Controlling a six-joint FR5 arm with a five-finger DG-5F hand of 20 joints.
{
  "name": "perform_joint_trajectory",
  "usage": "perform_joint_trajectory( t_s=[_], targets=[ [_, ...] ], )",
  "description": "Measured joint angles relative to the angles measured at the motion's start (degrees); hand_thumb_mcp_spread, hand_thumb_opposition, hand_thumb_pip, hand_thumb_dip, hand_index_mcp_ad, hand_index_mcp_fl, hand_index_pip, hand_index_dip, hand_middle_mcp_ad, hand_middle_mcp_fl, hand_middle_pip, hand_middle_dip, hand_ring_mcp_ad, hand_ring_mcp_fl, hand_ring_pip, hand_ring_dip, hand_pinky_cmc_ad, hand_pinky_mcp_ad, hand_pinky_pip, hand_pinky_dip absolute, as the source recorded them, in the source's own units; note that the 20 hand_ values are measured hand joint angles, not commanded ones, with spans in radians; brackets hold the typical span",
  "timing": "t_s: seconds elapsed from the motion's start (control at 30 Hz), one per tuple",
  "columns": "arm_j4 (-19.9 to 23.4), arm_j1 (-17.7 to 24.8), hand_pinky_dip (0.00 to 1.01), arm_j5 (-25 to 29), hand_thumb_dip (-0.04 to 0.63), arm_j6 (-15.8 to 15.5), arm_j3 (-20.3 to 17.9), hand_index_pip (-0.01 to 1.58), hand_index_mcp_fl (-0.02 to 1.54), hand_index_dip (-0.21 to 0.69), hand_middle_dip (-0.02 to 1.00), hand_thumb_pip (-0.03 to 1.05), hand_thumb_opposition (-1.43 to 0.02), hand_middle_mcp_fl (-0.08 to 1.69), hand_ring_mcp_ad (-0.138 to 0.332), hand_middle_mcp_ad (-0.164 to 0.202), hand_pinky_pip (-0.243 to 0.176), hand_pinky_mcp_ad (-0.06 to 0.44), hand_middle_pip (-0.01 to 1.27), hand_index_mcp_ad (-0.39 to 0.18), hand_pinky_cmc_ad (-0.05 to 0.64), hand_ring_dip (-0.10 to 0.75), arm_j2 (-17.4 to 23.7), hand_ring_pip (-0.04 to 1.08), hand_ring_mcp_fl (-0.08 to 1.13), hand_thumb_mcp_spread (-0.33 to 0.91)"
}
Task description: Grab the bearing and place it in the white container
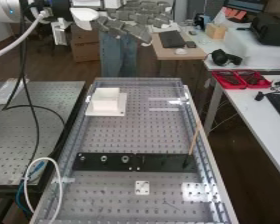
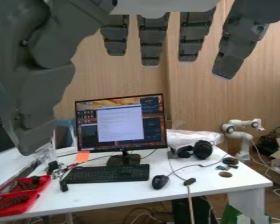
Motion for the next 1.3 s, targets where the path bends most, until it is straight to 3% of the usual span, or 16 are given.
perform_joint_trajectory(
  t_s=[0.23,0.5,0.77,1.3],
  targets=[
    [3.1,0.6,0.29,2.4,0.126,0.1,-3.3,0.09,0.02,-0.077,0.16,0.45,-0.73,0.0,0.169,0.052,-0.089,0.328,0.13,-0.106,0.414,0.079,0.3,0.1,0.0,0.3],
    [5.7,0.4,0.29,4.6,0.126,3.5,-6.4,0.13,0.05,-0.012,0.17,0.47,-0.73,0.0,0.169,0.052,-0.089,0.328,0.13,-0.106,0.414,0.08,-0.2,0.1,0.0,0.3],
    [11.4,-0.3,0.29,9.0,0.141,7.7,-11.4,0.37,0.05,0.068,0.17,0.48,-0.73,0.0,0.169,0.052,-0.089,0.328,0.13,-0.106,0.414,0.08,-2.1,0.1,0.0,0.3],
    [18.8,-0.6,0.29,16.1,0.14,8.7,-17.0,0.87,0.02,0.072,0.17,0.54,-0.76,0.0,0.176,0.052,-0.089,0.328,0.13,-0.103,0.414,0.08,-7.9,0.09,0.0,0.32]
  ],
)
